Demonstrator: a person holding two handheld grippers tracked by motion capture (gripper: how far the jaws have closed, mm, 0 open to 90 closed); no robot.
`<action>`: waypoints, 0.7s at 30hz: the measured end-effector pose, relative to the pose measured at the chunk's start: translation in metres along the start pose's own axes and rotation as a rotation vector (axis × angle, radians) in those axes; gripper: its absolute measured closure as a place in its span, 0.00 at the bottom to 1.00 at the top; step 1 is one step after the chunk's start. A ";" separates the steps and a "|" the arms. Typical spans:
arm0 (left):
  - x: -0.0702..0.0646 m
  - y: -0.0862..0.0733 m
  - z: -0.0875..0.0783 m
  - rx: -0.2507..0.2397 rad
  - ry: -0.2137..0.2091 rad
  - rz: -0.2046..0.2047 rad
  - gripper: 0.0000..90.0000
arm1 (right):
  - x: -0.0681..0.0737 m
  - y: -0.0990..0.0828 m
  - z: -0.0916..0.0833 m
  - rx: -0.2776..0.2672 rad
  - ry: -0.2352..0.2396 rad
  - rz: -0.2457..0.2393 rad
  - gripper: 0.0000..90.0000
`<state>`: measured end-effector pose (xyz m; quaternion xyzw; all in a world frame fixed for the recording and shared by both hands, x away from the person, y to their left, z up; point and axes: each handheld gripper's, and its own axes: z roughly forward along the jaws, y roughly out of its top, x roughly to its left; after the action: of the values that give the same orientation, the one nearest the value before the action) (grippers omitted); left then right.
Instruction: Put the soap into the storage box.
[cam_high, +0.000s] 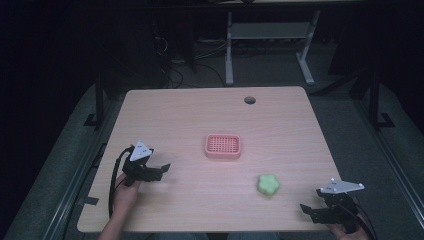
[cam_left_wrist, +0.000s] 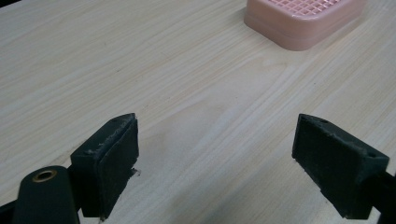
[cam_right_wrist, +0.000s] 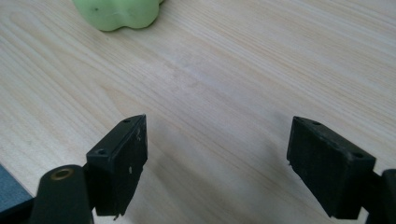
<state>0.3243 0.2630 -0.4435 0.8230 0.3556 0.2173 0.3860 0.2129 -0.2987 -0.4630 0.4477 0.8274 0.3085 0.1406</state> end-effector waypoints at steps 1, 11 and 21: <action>0.000 0.000 0.000 0.004 0.000 0.000 0.16 | 0.001 0.000 0.000 -0.001 0.000 0.001 0.22; -0.001 0.000 0.000 0.002 0.002 0.001 0.16 | 0.007 0.006 0.003 0.004 0.018 -0.025 0.22; 0.000 0.000 0.000 0.000 0.002 0.001 0.16 | 0.010 0.025 0.008 0.053 0.048 -0.089 0.23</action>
<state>0.3245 0.2631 -0.4432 0.8229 0.3558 0.2184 0.3854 0.2274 -0.2772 -0.4532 0.4065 0.8576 0.2904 0.1223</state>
